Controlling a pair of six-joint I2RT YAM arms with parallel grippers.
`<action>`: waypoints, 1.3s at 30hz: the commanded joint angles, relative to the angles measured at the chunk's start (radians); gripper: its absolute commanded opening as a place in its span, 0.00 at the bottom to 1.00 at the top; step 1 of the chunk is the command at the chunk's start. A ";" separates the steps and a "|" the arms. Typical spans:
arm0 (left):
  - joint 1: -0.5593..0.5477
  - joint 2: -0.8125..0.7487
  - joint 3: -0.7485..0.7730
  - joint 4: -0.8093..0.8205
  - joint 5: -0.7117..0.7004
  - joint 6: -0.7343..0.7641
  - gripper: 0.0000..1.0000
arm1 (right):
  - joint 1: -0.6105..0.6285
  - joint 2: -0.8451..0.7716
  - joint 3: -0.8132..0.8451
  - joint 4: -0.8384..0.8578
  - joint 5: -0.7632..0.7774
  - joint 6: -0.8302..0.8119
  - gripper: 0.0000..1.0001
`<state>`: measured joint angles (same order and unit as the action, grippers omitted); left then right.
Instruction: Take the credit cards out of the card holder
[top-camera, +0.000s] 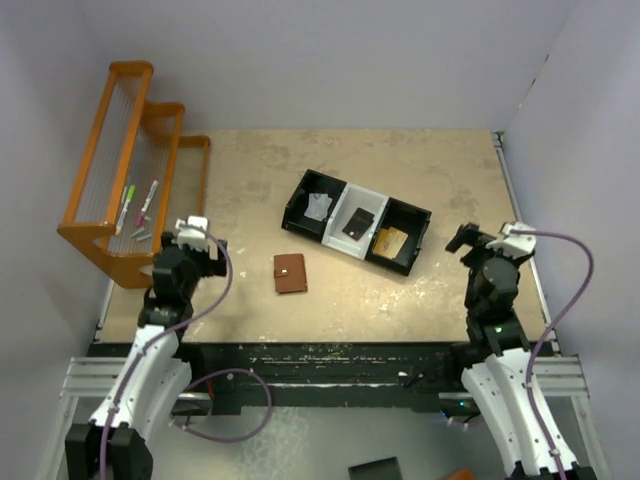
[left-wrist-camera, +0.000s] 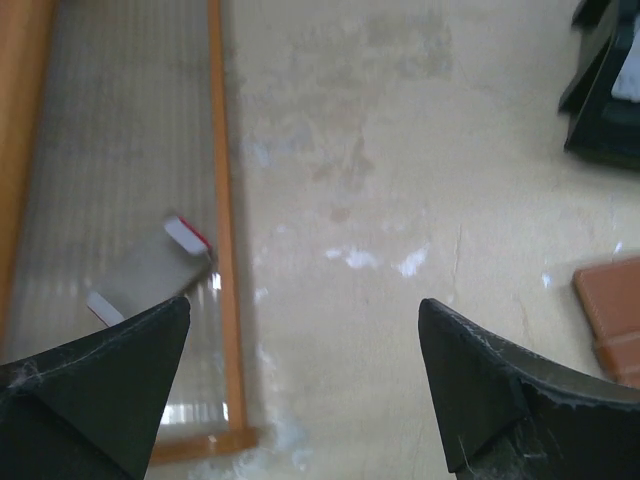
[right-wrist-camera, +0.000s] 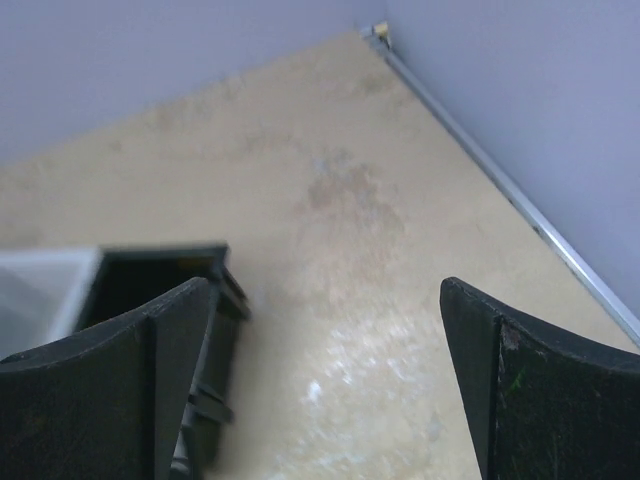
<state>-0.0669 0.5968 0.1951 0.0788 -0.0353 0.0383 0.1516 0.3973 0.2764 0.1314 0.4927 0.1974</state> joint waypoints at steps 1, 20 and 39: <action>-0.002 0.121 0.294 -0.180 0.064 0.119 0.99 | 0.003 0.071 0.295 -0.246 0.093 0.279 1.00; -0.002 0.453 0.869 -0.890 0.578 0.509 0.99 | 0.176 0.347 0.490 -0.278 -0.398 0.404 1.00; -0.002 0.428 0.700 -0.810 0.505 0.623 0.99 | 0.824 1.063 0.630 -0.018 -0.172 0.532 0.92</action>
<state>-0.0669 1.0519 0.9054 -0.7650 0.4664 0.6132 0.9356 1.3605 0.8394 -0.0120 0.3008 0.6872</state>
